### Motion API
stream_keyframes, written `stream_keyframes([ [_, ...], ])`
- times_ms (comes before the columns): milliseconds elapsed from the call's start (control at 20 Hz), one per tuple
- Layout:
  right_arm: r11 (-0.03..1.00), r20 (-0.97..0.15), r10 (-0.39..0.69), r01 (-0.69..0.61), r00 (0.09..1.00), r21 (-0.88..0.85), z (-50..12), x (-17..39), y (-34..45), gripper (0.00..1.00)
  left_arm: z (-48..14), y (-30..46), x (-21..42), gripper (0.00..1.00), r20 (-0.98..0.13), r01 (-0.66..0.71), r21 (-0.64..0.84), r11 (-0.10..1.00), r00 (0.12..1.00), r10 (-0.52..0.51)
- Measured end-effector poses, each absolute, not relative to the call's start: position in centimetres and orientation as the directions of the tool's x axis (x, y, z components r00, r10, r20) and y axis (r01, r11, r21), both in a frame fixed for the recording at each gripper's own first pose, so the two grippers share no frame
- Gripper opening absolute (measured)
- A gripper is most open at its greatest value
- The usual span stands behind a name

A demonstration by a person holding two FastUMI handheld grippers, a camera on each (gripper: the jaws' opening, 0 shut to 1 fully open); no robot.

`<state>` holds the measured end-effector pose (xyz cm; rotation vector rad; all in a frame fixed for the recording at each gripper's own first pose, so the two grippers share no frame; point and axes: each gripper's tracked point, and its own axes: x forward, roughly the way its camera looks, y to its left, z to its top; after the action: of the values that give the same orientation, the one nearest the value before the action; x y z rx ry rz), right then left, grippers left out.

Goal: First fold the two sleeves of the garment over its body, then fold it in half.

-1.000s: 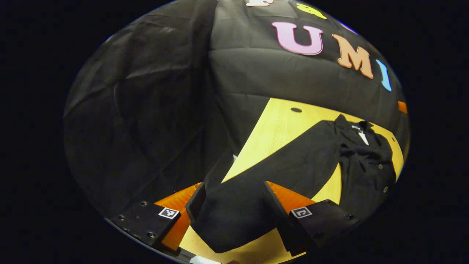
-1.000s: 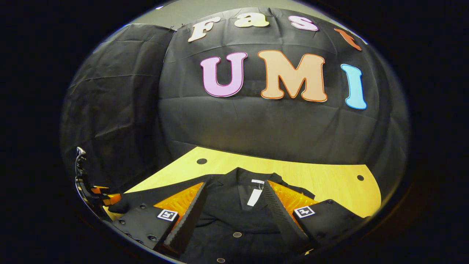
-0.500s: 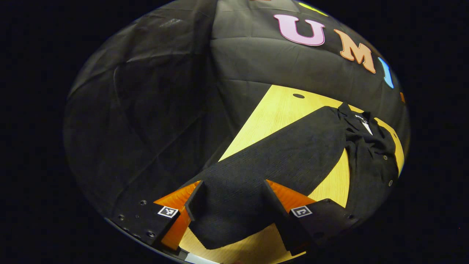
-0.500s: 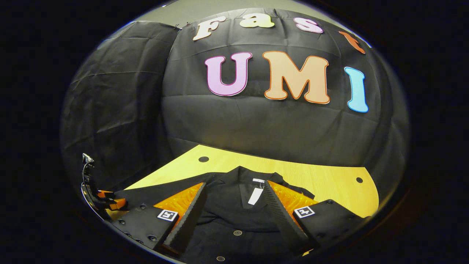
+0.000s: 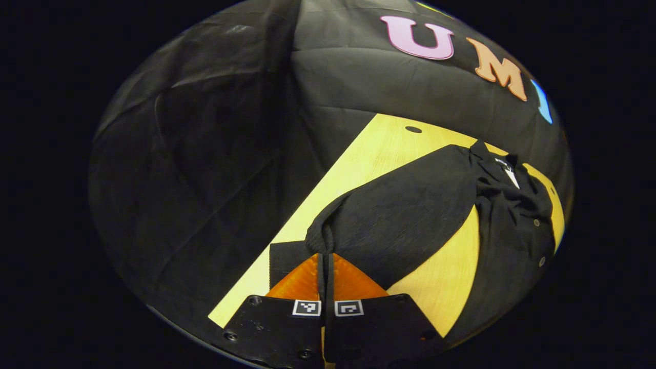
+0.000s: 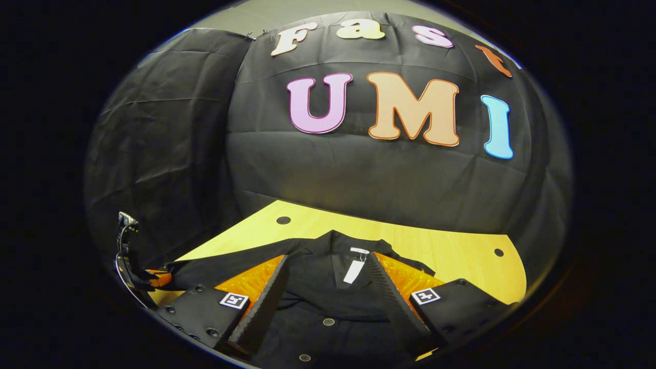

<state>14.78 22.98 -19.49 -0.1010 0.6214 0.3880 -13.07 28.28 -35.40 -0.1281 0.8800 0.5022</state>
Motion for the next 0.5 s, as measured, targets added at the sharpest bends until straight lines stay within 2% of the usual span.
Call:
stream_keyframes([
  [150,0.92,-0.578,0.326,-0.392,0.748,0.011,-19.1,14.3,21.8,0.96,-31.4,27.9,-11.1,0.0,-0.7,-0.481,0.03,0.876,0.616,0.362],
  [450,0.916,-0.547,0.355,-0.4,0.758,0.039,-18.5,13.7,19.8,1.0,-23.4,21.9,-2.9,0.0,-0.566,-0.332,-0.005,0.943,0.778,0.271],
  [500,0.916,-0.547,0.354,-0.399,0.759,0.039,-18.4,13.7,19.2,0.98,-22.6,20.3,-1.6,0.0,-0.551,-0.3,-0.008,0.954,0.797,0.246],
])
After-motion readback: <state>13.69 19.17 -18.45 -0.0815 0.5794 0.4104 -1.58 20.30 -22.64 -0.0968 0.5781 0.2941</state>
